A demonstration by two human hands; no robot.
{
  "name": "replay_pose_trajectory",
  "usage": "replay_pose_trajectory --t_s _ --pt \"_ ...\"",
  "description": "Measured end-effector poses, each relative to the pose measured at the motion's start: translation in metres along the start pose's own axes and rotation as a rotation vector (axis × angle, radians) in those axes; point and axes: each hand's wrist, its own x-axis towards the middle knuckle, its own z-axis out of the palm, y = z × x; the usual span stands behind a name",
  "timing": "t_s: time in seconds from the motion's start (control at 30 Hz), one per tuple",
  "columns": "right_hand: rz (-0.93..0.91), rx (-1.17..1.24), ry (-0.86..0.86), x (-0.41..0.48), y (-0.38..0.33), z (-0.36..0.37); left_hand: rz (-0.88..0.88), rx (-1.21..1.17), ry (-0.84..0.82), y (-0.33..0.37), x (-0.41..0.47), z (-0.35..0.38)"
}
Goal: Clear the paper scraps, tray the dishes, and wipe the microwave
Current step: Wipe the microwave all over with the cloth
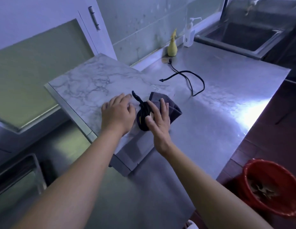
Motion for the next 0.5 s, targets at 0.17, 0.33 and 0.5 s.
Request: replay_pose_trajectory --t_s 0.17,0.33,0.5 --pt "0.059 0.282 0.384 0.007 -0.01 0.022 -0.006 0.015 0.003 0.0 -0.001 -0.001" --pt "0.187 0.324 0.499 0.017 -0.017 0.034 -0.018 0.001 0.01 0.001 -0.001 -0.001" --pt "0.196 0.255 0.521 0.026 -0.02 0.039 -0.019 0.002 0.01 0.0 0.0 -0.001"
